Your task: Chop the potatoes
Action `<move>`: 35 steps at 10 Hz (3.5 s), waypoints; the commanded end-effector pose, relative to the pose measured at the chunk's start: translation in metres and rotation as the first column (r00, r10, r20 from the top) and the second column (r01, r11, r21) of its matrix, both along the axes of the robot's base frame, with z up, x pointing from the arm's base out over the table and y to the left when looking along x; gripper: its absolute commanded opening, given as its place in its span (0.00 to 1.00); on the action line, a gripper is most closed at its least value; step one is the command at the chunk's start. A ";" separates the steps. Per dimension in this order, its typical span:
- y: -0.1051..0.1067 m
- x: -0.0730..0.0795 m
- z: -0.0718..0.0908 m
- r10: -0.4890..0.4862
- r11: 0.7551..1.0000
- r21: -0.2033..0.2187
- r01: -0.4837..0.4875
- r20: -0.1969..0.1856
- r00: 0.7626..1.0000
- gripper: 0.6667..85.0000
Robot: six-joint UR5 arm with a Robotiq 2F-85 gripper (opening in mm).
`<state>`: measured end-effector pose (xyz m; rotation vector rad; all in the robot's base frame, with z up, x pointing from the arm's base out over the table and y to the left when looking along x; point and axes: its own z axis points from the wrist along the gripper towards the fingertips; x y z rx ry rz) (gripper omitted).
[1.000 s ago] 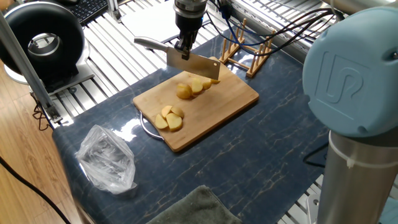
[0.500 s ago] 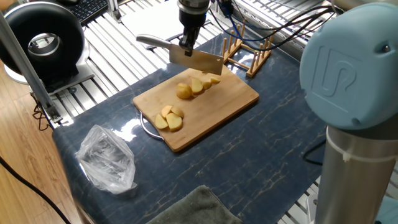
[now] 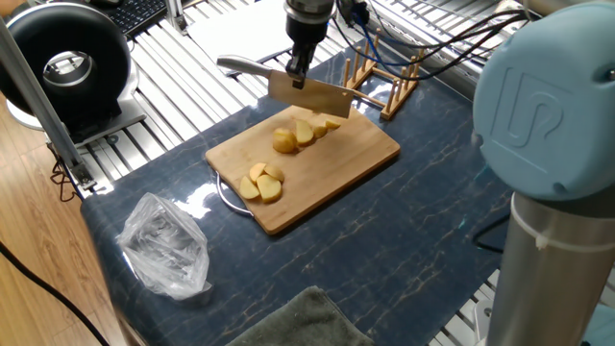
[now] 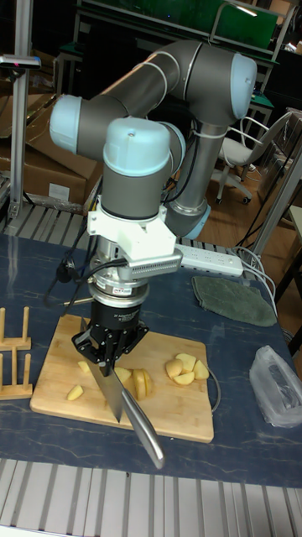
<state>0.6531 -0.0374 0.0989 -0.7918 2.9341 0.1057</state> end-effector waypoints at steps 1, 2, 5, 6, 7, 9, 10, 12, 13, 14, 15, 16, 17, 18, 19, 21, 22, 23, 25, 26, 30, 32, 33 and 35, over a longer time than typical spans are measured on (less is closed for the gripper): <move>-0.003 -0.008 -0.001 0.005 1.000 0.021 -0.005 0.006 1.000 0.00; -0.004 -0.011 -0.002 0.007 1.000 0.020 -0.007 0.006 1.000 0.00; -0.007 -0.015 -0.004 0.010 1.000 0.019 -0.010 0.008 1.000 0.00; -0.007 -0.015 -0.005 0.010 1.000 0.019 -0.010 0.008 1.000 0.00; -0.007 -0.014 -0.004 0.008 1.000 0.016 -0.008 0.008 1.000 0.00; 0.000 -0.013 -0.004 -0.016 1.000 0.013 0.016 0.002 1.000 0.00; 0.004 -0.011 -0.007 -0.027 1.000 0.011 0.027 0.004 1.000 0.00; 0.021 -0.011 -0.008 -0.067 0.998 0.010 0.067 0.004 0.998 0.00; 0.026 -0.012 -0.004 -0.080 0.997 0.005 0.080 -0.002 0.997 0.00; 0.031 -0.013 0.000 -0.088 0.996 0.005 0.088 -0.009 0.996 0.00; 0.033 -0.013 0.001 -0.093 0.996 0.007 0.093 -0.011 0.996 0.00; 0.034 -0.012 0.001 -0.094 0.996 0.007 0.094 -0.011 0.995 0.00; 0.037 -0.012 -0.001 -0.099 0.995 0.007 0.099 -0.010 0.995 0.00; 0.040 -0.010 -0.002 -0.107 0.994 0.008 0.107 -0.008 0.994 0.00; 0.042 -0.009 -0.001 -0.111 0.994 0.006 0.111 -0.008 0.994 0.00; 0.035 -0.010 0.000 -0.131 0.991 -0.023 0.130 -0.013 0.991 0.00; 0.032 -0.008 0.001 -0.158 0.987 -0.031 0.158 -0.013 0.987 0.00; 0.035 -0.006 0.003 -0.211 0.977 -0.006 0.211 -0.027 0.977 0.00; 0.038 -0.002 0.009 -0.286 0.957 0.025 0.288 -0.048 0.957 0.00; 0.036 -0.001 0.010 -0.300 0.953 0.021 0.301 -0.044 0.953 0.00; 0.036 0.005 0.010 -0.320 0.947 0.014 0.320 -0.037 0.947 0.00; 0.044 0.005 0.008 -0.327 0.944 0.029 0.329 -0.046 0.944 0.00; 0.048 0.004 0.009 -0.330 0.943 0.029 0.332 -0.048 0.943 0.00; 0.051 0.006 0.008 -0.329 0.943 0.030 0.330 -0.045 0.943 0.00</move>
